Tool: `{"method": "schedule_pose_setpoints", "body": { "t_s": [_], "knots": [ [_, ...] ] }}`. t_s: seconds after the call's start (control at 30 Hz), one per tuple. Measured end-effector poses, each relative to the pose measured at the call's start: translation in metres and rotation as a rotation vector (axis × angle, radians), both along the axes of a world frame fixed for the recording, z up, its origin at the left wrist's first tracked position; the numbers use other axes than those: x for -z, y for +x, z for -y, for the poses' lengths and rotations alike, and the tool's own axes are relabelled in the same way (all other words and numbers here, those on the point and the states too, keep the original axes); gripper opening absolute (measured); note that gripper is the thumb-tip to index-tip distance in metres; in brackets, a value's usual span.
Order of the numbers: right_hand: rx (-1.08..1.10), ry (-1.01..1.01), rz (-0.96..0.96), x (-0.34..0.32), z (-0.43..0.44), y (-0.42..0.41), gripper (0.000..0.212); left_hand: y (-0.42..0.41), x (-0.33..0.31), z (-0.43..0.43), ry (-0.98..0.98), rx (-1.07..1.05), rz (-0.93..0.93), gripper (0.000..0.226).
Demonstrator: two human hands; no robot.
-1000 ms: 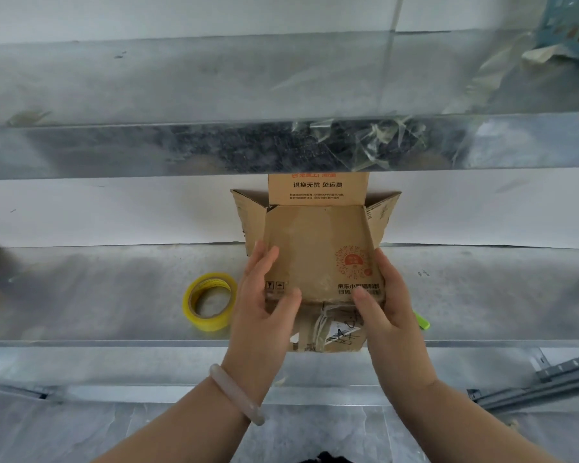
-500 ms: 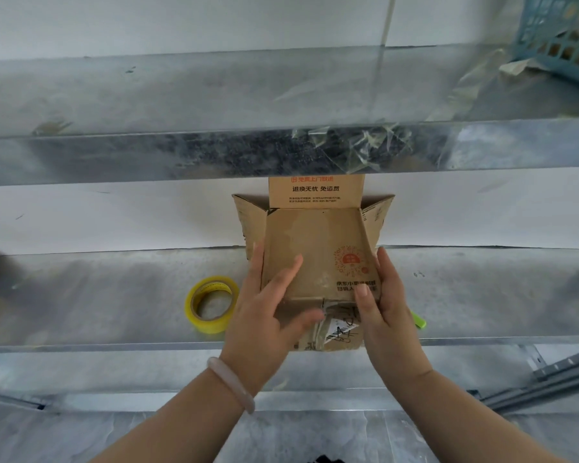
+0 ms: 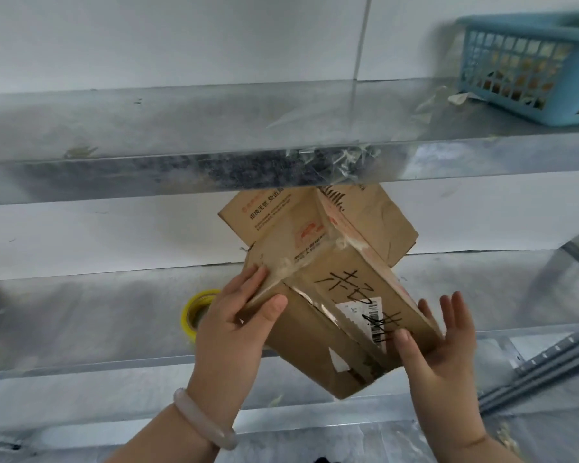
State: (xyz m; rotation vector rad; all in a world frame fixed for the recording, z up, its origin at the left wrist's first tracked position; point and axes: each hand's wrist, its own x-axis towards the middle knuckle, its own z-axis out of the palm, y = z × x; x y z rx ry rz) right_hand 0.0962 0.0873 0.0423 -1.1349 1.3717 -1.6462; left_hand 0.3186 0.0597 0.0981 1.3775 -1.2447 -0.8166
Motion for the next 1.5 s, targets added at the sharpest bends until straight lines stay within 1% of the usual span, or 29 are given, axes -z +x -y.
{"method": "schedule_pose_setpoints", "body": {
  "t_s": [0.03,0.1,0.13,0.17,0.23,0.3,0.37,0.43,0.5,0.57,0.67,0.77,0.83,0.9,0.97,1.1,1.13,1.17,1.2,1.27,1.3,1.33,1.37,1.43,1.5],
  "knots": [
    [0.038,-0.041,0.062,-0.007,-0.001,0.000,0.073,0.002,-0.002,-0.003,0.034,-0.002,-0.053,0.055],
    [0.096,-0.114,0.111,-0.018,-0.004,-0.001,0.050,0.007,-0.004,-0.006,0.105,0.018,-0.165,0.056],
    [0.117,-0.123,0.107,-0.020,-0.005,-0.001,0.040,0.010,-0.004,-0.008,0.134,0.037,-0.187,0.055],
    [0.133,-0.114,0.102,-0.022,-0.004,-0.001,0.033,0.013,-0.003,-0.009,0.145,0.058,-0.157,0.053],
    [0.140,-0.049,0.072,-0.023,0.001,-0.001,0.036,0.022,0.002,-0.009,0.117,0.102,0.060,0.052],
    [0.133,0.043,0.031,-0.030,0.008,0.001,0.031,0.034,0.005,-0.009,0.103,0.181,0.302,0.064],
    [0.133,0.118,-0.026,-0.041,0.015,0.004,0.028,0.044,0.008,-0.008,0.128,0.253,0.434,0.069],
    [0.109,0.193,-0.078,-0.047,0.025,0.008,0.031,0.049,0.007,-0.009,0.191,0.315,0.454,0.061],
    [0.050,0.290,-0.133,-0.050,0.040,0.012,0.034,0.049,0.008,-0.006,0.268,0.347,0.406,0.052],
    [-0.005,0.353,-0.183,-0.051,0.058,0.014,0.032,0.047,0.014,0.002,0.327,0.346,0.354,0.043],
    [-0.129,0.383,-0.284,-0.056,0.082,0.017,0.036,0.043,0.025,0.016,0.338,0.343,0.337,0.036],
    [-0.257,0.474,-0.423,-0.050,0.098,0.020,0.039,0.043,0.034,0.030,0.329,0.308,0.331,0.031],
    [-0.297,0.526,-0.453,-0.041,0.107,0.022,0.047,0.045,0.038,0.038,0.328,0.284,0.327,0.036],
    [-0.307,0.560,-0.414,-0.037,0.113,0.023,0.051,0.047,0.044,0.044,0.334,0.265,0.339,0.036],
    [-0.319,0.596,-0.425,-0.035,0.118,0.022,0.053,0.048,0.049,0.049,0.352,0.256,0.370,0.042],
    [-0.273,0.627,-0.608,-0.025,0.123,0.018,0.058,0.039,0.046,0.060,0.358,0.243,0.529,0.066],
    [-0.254,0.624,-0.649,-0.026,0.124,0.018,0.058,0.036,0.045,0.063,0.348,0.258,0.543,0.070],
    [-0.239,0.627,-0.690,-0.027,0.124,0.018,0.057,0.034,0.046,0.066,0.343,0.281,0.541,0.071],
    [-0.234,0.627,-0.721,-0.028,0.124,0.018,0.052,0.031,0.046,0.070,0.334,0.297,0.525,0.071],
    [-0.246,0.622,-0.721,-0.026,0.122,0.019,0.034,0.027,0.046,0.077,0.343,0.270,0.425,0.066],
    [-0.256,0.633,-0.698,-0.024,0.121,0.021,0.036,0.025,0.048,0.079,0.352,0.224,0.359,0.063],
    [-0.273,0.646,-0.671,-0.020,0.119,0.022,0.047,0.022,0.050,0.081,0.353,0.177,0.314,0.061],
    [-0.295,0.656,-0.655,-0.017,0.116,0.023,0.059,0.021,0.051,0.081,0.362,0.155,0.307,0.061],
    [-0.328,0.641,-0.664,-0.015,0.114,0.022,0.070,0.019,0.056,0.083,0.391,0.190,0.346,0.062],
    [-0.353,0.629,-0.742,-0.014,0.115,0.020,0.070,0.018,0.058,0.083,0.407,0.225,0.427,0.063]
  ]
}}
